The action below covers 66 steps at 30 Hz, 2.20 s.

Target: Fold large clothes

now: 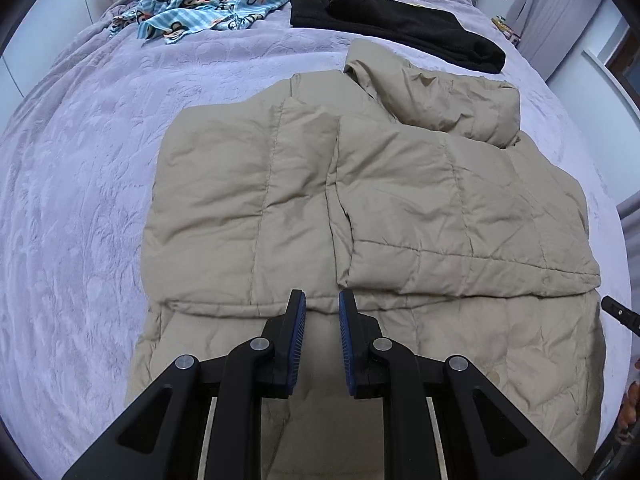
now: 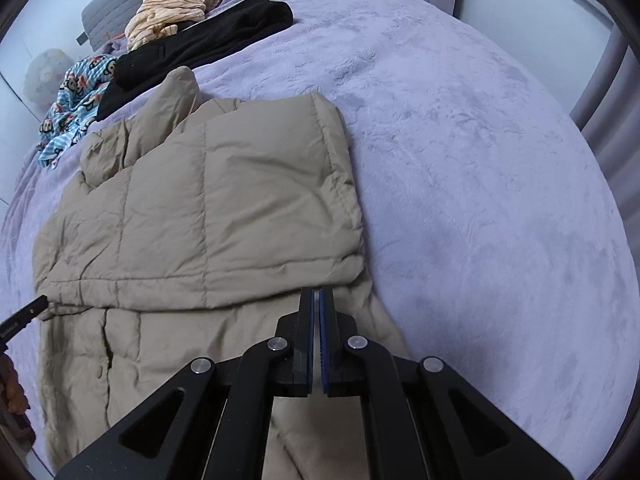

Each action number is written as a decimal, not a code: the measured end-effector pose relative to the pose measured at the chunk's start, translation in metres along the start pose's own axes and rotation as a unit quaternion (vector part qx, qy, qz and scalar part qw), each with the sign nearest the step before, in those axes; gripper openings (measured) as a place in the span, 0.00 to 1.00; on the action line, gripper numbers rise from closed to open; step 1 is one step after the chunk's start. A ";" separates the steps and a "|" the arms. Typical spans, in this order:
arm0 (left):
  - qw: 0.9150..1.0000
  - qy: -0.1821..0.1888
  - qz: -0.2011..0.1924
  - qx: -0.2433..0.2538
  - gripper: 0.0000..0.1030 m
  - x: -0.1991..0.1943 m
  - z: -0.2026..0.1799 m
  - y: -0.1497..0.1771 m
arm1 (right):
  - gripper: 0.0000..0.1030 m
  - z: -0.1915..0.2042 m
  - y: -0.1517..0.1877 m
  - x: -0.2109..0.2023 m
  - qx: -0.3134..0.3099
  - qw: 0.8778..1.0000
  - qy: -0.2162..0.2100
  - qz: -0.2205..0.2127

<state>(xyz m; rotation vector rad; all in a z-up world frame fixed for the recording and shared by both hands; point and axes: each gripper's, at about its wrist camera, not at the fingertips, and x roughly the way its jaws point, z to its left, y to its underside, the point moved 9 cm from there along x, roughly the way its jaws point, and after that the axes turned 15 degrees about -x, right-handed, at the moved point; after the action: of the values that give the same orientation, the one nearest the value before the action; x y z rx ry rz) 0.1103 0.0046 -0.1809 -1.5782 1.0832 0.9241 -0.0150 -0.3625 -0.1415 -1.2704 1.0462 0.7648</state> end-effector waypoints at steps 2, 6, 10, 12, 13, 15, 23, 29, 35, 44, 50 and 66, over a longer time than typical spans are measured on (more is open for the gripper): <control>1.000 0.001 0.001 -0.003 0.18 -0.009 0.001 0.008 | 0.03 0.010 0.010 -0.004 0.008 1.000 -0.015 0.007; 1.000 -0.003 0.012 -0.006 0.18 -0.024 0.007 0.020 | 0.03 0.029 0.026 -0.015 0.020 0.999 -0.041 0.021; 1.000 0.001 0.018 -0.010 0.18 -0.037 0.014 0.031 | 0.03 0.050 0.038 -0.028 0.020 0.998 -0.058 0.030; 1.000 -0.001 0.020 -0.004 0.18 -0.043 0.016 0.037 | 0.03 0.060 0.044 -0.033 0.022 0.997 -0.067 0.033; 1.000 -0.003 0.020 -0.003 0.18 -0.046 0.017 0.039 | 0.03 0.065 0.046 -0.035 0.021 0.997 -0.070 0.035; 1.000 -0.005 0.022 -0.002 0.19 -0.051 0.020 0.044 | 0.03 0.075 0.050 -0.040 0.019 0.996 -0.079 0.039; 0.999 -0.033 -0.006 0.005 1.00 -0.082 0.034 0.055 | 0.03 0.104 0.057 -0.059 0.012 0.993 -0.104 0.048; 0.999 -0.036 0.015 0.002 1.00 -0.088 0.042 0.066 | 0.04 0.117 0.059 -0.069 0.019 0.992 -0.117 0.051; 0.999 -0.029 0.019 0.001 1.00 -0.094 0.046 0.072 | 0.87 0.130 0.055 -0.089 0.025 0.990 -0.134 0.026; 1.000 -0.009 0.016 0.014 1.00 -0.109 0.049 0.074 | 1.00 0.141 0.065 -0.099 0.062 0.986 -0.151 0.021; 0.999 -0.003 0.029 0.031 1.00 -0.107 0.054 0.083 | 1.00 0.162 0.077 -0.107 0.085 0.980 -0.180 0.007; 0.997 -0.012 0.073 -0.023 1.00 -0.110 0.095 0.142 | 1.00 0.154 0.131 -0.101 0.173 0.953 -0.239 0.068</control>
<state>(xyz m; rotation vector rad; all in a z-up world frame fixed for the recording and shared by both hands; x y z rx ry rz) -0.0649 0.1009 -0.1432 -1.5373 1.1807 1.0705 -0.1419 -0.1797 -0.1004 -0.6690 0.8265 0.8935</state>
